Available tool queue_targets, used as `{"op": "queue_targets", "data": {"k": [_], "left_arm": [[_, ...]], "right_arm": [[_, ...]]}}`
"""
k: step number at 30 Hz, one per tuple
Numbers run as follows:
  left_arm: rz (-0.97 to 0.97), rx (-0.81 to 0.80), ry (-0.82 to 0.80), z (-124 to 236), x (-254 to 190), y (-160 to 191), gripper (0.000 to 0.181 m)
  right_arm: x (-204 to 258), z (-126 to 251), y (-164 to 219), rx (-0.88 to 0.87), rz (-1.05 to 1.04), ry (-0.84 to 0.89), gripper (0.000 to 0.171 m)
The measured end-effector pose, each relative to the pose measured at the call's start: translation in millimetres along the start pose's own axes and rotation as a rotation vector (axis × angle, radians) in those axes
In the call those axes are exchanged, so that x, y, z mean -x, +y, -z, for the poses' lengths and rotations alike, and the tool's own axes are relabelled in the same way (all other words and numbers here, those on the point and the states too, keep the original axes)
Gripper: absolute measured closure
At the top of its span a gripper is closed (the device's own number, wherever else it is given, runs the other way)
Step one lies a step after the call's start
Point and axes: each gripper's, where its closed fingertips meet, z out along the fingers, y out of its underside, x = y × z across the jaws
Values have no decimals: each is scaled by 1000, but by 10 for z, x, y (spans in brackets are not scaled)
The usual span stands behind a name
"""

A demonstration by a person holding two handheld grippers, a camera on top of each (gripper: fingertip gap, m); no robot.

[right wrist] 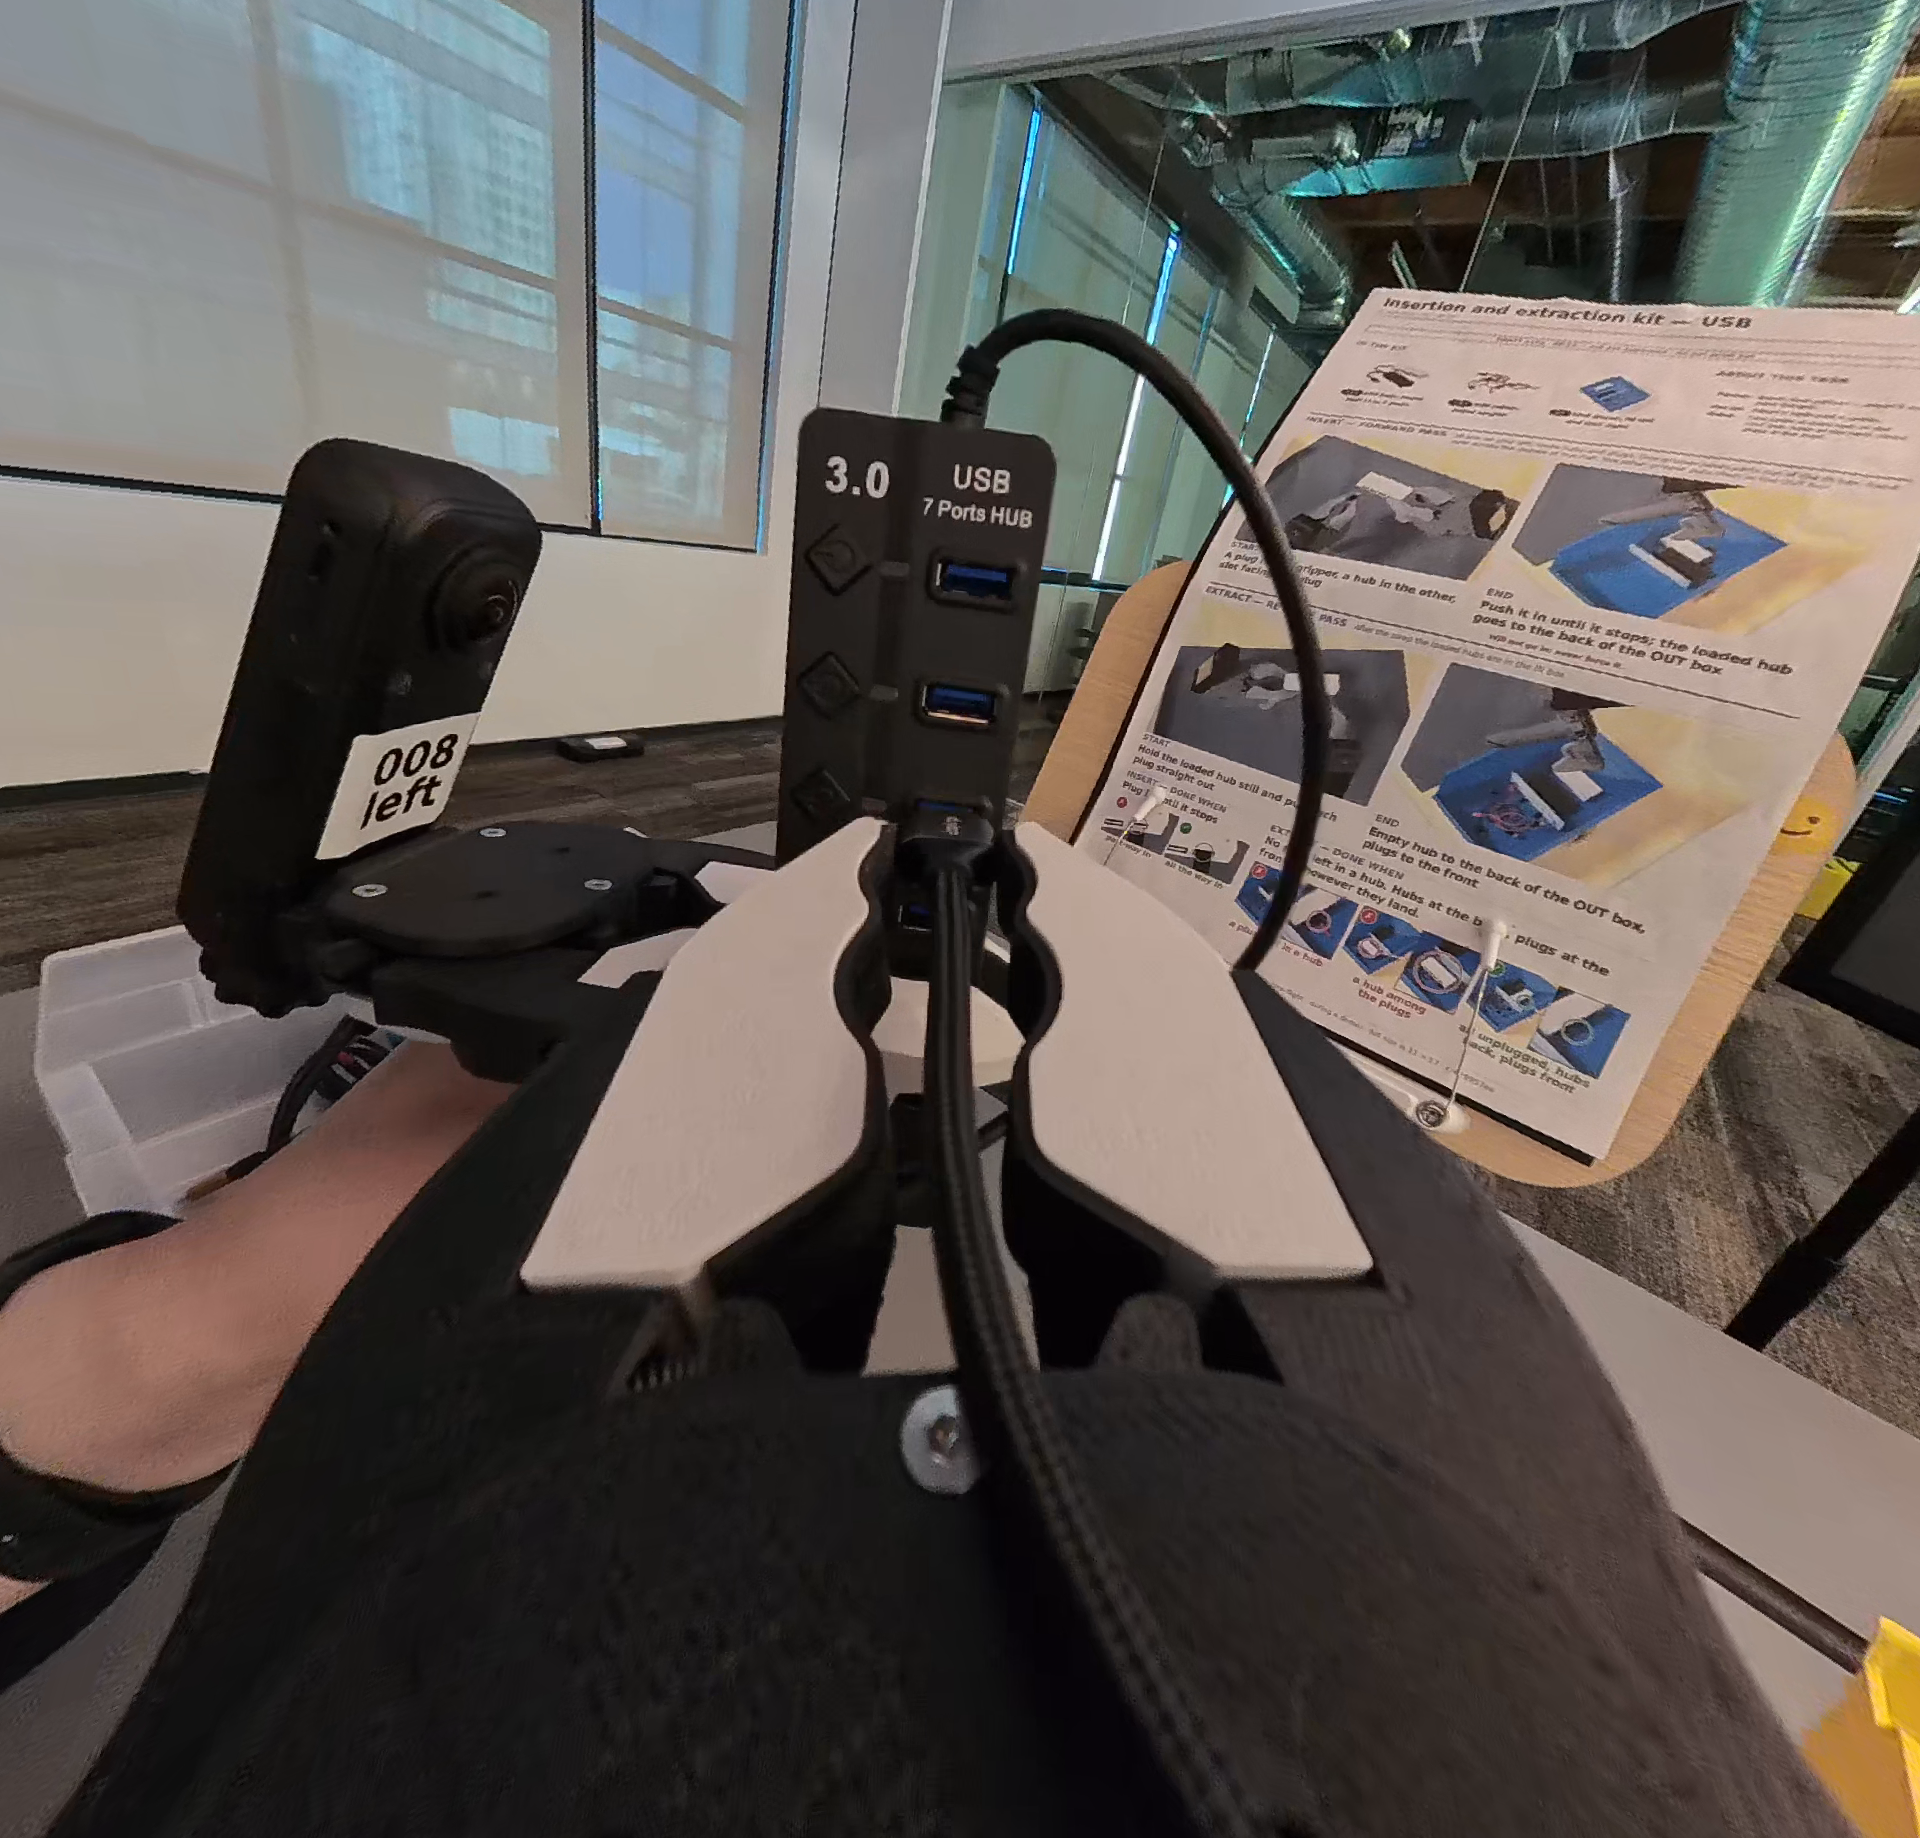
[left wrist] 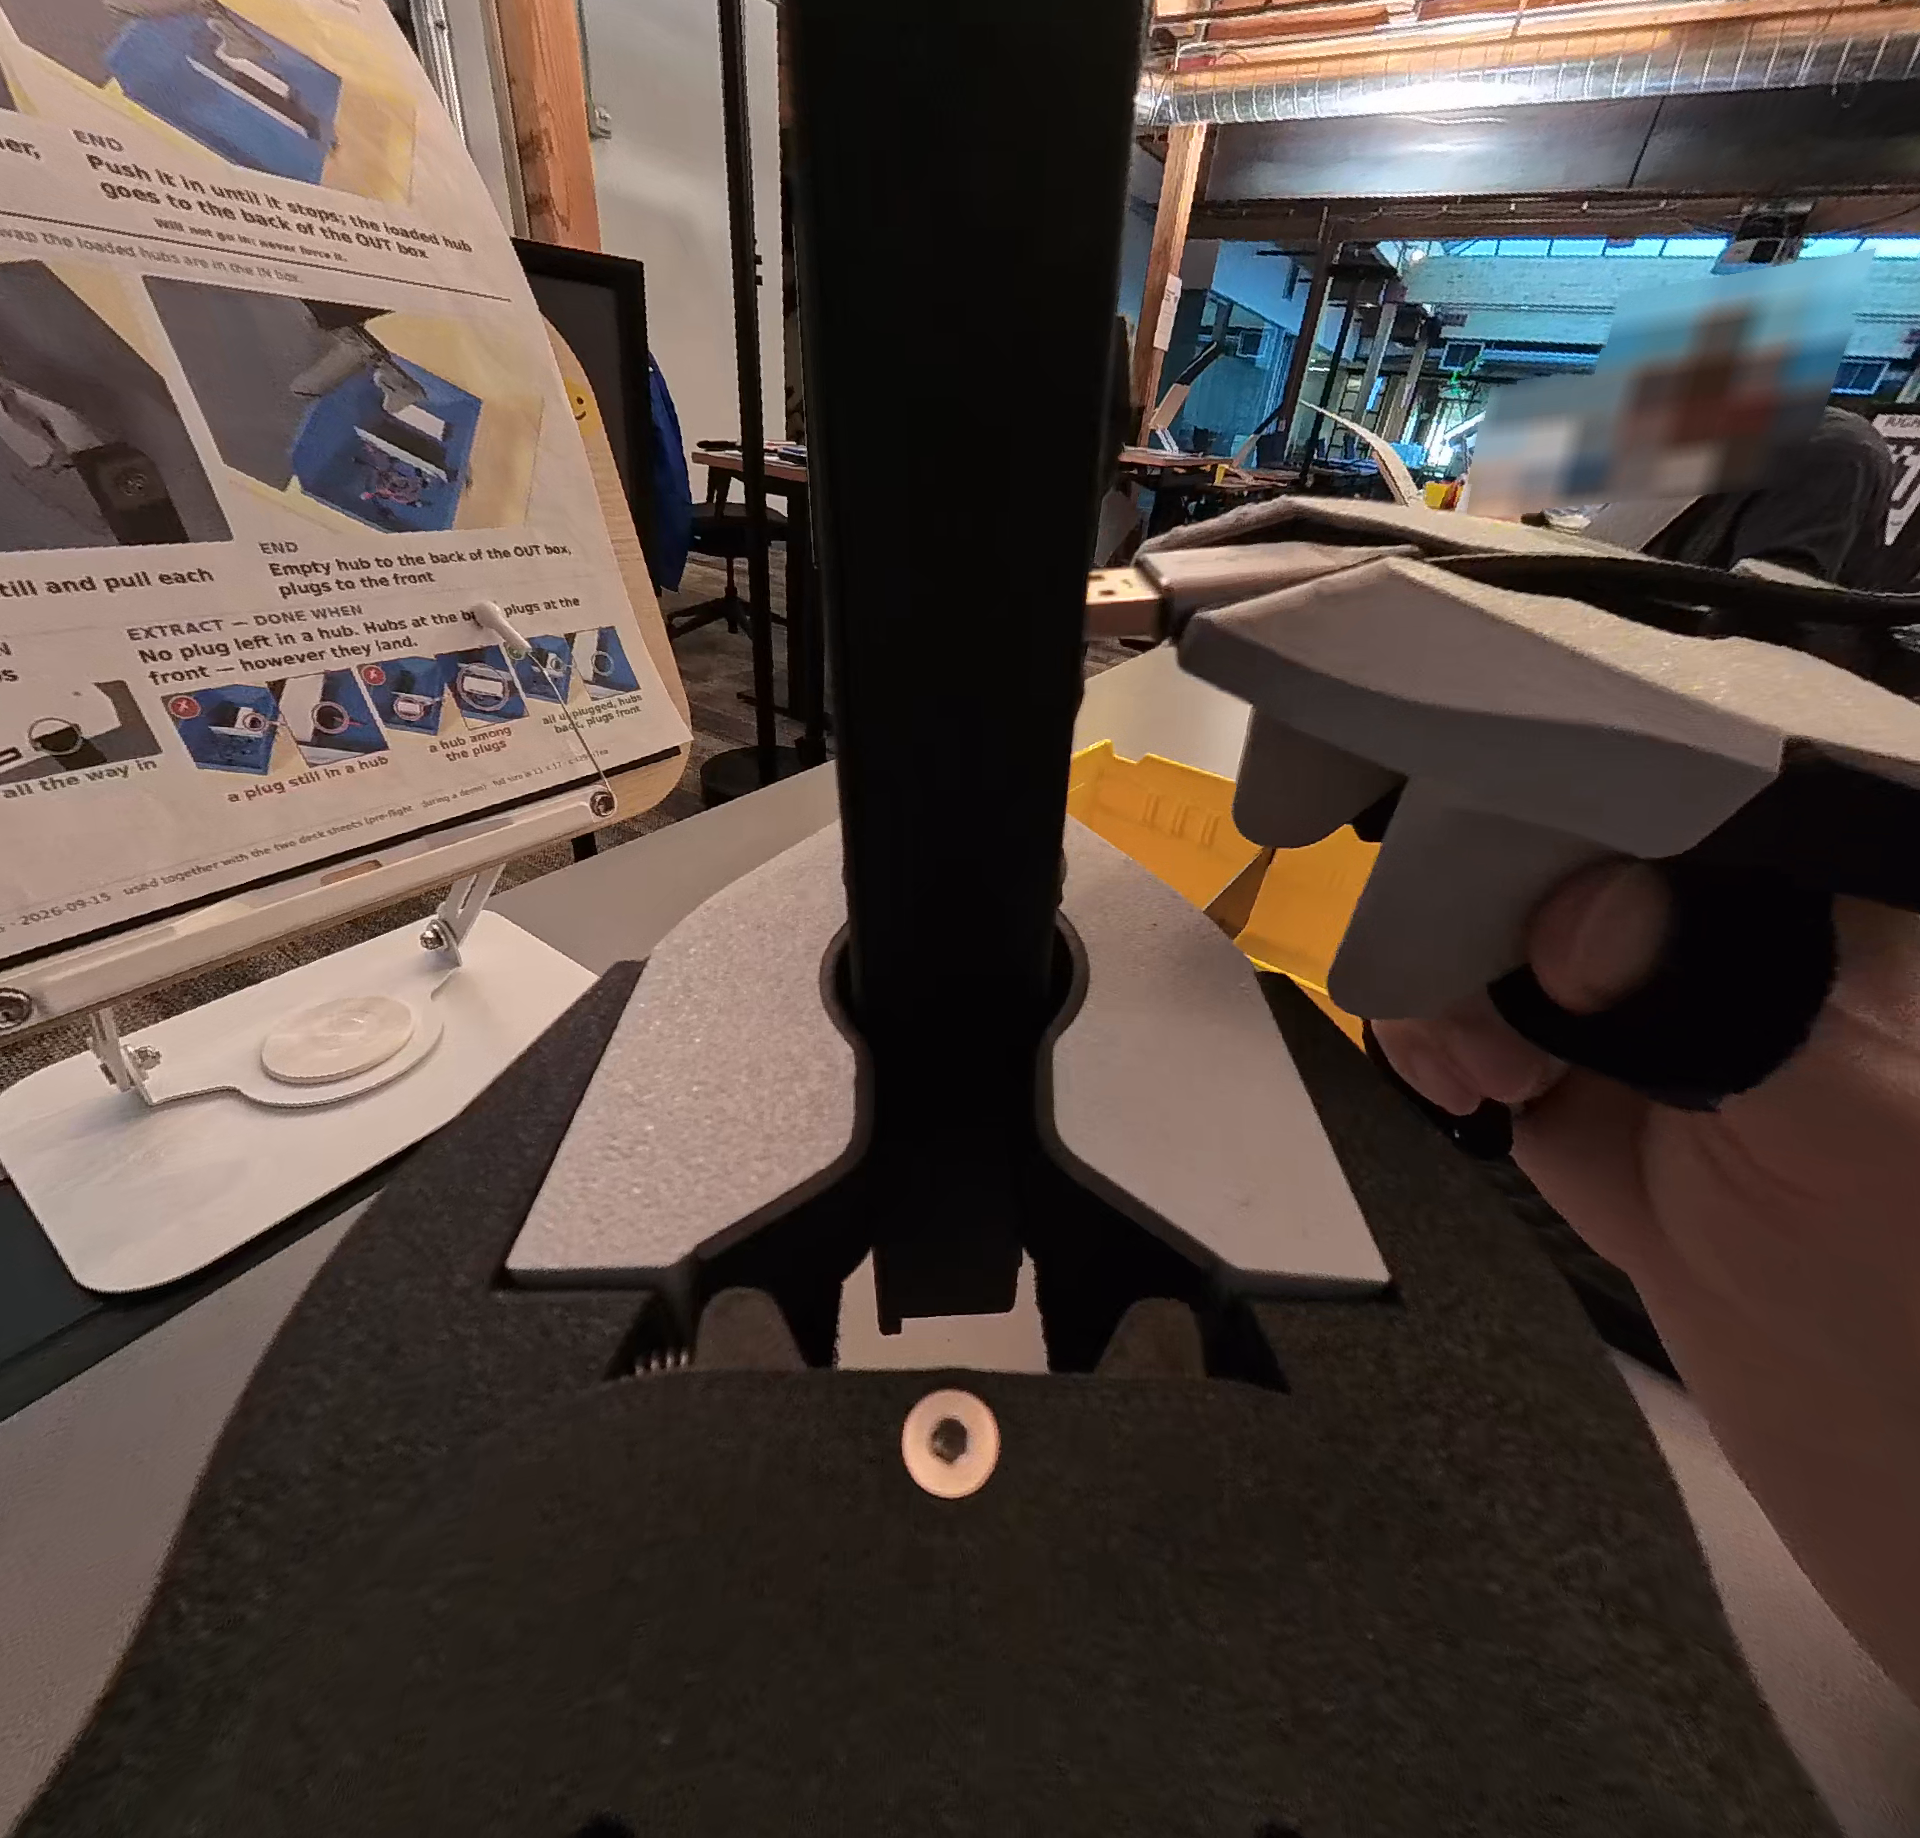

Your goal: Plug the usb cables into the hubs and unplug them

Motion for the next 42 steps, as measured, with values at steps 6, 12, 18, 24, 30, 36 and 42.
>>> {"op": "queue_targets", "data": {"k": [6,12,18,24,30,36,42], "left_arm": [[-4,0,2,0,-13,-5,155],[-14,5,-5,-9,-18,7,155],[-58,21,-28,-2,12,23,155],[-162,10,-66,19,27,3,155],[-249,23,-91,48,30,-20,154],[-277,32,-77,38,-12,-6,154],[-304,25,-77,35,-33,-6,153]], "right_arm": [[-1,7,-14,-20,-41,-23,152],[-12,-3,4,-29,-69,-28,152],[-13,-13,25,-37,-82,-38,152],[13,2,10,-82,-68,-35,152],[36,23,-16,-117,-85,-66,152],[45,13,-1,-136,-84,-52,152],[49,15,-10,-139,-73,-32,152]]}}
